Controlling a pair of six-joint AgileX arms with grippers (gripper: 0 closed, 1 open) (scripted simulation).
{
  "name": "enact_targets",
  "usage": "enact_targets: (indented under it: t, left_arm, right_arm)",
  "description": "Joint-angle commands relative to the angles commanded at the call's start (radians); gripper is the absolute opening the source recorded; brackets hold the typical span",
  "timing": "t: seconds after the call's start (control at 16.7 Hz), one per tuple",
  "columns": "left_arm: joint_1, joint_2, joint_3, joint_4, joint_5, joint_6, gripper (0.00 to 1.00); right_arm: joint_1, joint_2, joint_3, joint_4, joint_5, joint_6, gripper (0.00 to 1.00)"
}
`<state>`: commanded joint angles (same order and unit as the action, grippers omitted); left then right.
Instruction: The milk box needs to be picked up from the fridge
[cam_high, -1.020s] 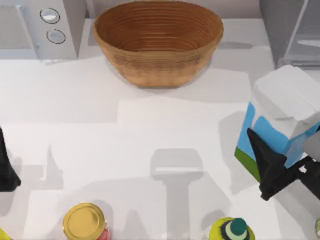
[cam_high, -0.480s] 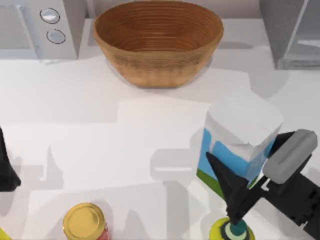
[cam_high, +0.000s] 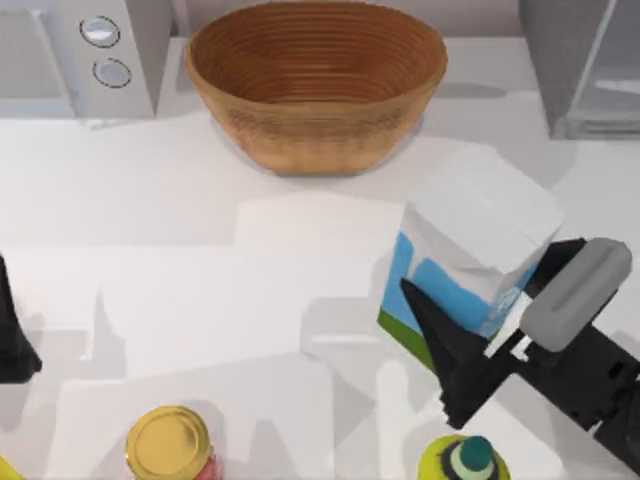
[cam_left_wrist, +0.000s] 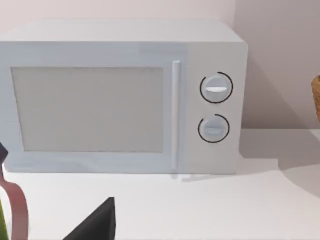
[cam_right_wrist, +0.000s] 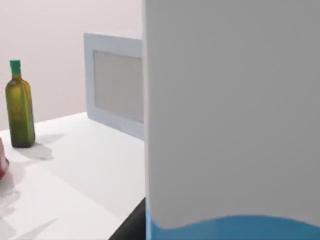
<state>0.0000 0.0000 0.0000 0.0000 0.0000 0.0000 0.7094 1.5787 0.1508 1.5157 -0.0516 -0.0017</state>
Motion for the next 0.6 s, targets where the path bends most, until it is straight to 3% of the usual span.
enact_targets:
  t: [0.6]
  left_arm:
    - [0.0,0.0,0.0,0.0,0.0,0.0,1.0]
  right_arm:
    - [0.007,0.388,0.137,0.162,0.035,0.026,0.0]
